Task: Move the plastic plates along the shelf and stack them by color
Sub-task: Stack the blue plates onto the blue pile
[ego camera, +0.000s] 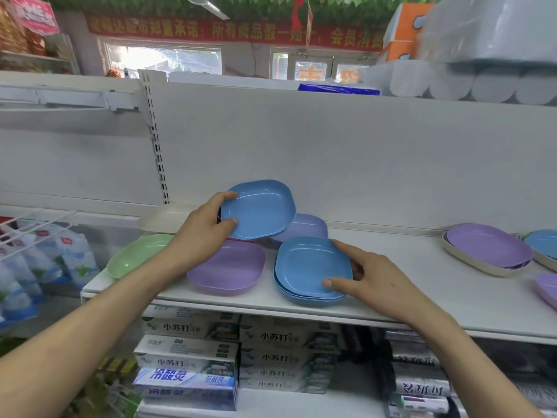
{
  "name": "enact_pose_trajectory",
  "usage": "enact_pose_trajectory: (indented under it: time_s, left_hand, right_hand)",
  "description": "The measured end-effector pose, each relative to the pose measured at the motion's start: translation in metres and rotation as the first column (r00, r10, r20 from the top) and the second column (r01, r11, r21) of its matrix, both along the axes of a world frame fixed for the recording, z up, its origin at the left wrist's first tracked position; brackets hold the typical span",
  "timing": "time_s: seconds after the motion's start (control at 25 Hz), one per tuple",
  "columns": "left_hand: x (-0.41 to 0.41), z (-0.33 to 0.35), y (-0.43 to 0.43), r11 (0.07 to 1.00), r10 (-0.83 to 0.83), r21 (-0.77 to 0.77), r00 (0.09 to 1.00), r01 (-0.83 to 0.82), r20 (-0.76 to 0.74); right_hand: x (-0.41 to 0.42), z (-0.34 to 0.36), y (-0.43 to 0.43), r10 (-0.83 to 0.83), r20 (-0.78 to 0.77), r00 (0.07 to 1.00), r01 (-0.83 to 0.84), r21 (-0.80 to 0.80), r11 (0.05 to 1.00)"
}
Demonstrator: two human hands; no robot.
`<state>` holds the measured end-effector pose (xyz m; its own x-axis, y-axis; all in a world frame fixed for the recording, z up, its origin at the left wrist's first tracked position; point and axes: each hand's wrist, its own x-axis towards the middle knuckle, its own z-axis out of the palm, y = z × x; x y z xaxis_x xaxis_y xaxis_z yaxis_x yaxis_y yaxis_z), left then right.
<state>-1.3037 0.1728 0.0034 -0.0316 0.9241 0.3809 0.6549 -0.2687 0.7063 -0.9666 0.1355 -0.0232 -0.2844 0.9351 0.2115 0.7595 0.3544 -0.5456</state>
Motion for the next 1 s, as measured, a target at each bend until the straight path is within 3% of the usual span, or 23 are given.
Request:
enact_pose_trajectory:
  time_s: [0.36, 0.56, 0.68, 0.8, 1.0]
  left_hand:
    - [0.017, 0.008, -0.011, 0.975, -0.169, -0.158, 0.982, 0.155, -0.08]
    - [0.036, 0.01, -0.011, 0.931, -0.287, -0.278, 0.946, 0.238, -0.149]
    - [0.052, 0.015, -0.013, 0.898, -0.373, -0.357, 0.877, 0.259, -0.304]
    - [0.064, 0.014, -0.017, 0.872, -0.439, -0.419, 0.784, 0.253, -0.438]
    - [0.072, 0.014, -0.012, 0.852, -0.48, -0.463, 0.721, 0.245, -0.501]
  right_hand:
    - [0.002, 0.006, 0.007, 0.088, -0.022, 0.996, -0.09, -0.118, 0.989]
    - [0.015, 0.013, 0.004, -0.073, -0.163, 0.984, 0.074, 0.001, 0.997]
    - [0.024, 0.018, -0.001, -0.168, -0.263, 0.95, 0.195, 0.083, 0.977]
    - [0.03, 0.02, -0.007, -0.183, -0.315, 0.931, 0.236, 0.136, 0.962]
    - [0.045, 0.022, -0.014, -0.205, -0.375, 0.904, 0.284, 0.167, 0.944]
